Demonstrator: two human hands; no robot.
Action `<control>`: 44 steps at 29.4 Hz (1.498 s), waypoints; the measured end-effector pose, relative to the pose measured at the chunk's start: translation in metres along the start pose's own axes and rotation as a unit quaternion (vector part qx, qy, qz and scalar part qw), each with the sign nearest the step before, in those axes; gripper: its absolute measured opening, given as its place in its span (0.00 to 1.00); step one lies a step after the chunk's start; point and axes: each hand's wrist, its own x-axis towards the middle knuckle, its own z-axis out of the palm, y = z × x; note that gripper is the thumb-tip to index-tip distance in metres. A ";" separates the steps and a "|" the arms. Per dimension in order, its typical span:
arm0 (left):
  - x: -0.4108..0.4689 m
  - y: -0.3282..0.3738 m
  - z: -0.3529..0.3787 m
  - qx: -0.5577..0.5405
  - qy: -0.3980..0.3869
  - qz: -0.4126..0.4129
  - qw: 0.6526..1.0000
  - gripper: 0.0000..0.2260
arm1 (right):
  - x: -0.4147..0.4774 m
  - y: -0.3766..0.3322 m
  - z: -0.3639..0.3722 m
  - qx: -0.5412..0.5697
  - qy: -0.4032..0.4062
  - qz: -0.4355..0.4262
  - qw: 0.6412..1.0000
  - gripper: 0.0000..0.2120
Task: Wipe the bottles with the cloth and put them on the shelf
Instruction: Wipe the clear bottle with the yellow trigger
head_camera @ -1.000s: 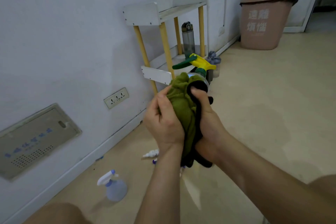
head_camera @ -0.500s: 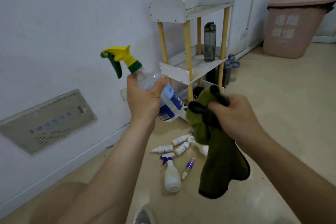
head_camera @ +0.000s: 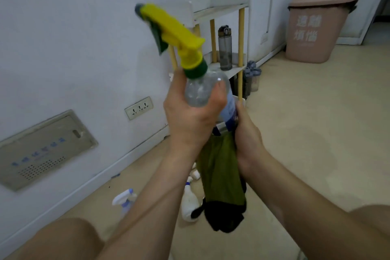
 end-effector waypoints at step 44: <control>0.031 -0.023 -0.022 -0.084 -0.142 -0.328 0.930 0.26 | 0.016 0.006 -0.024 -0.397 -0.120 -0.135 0.900 0.42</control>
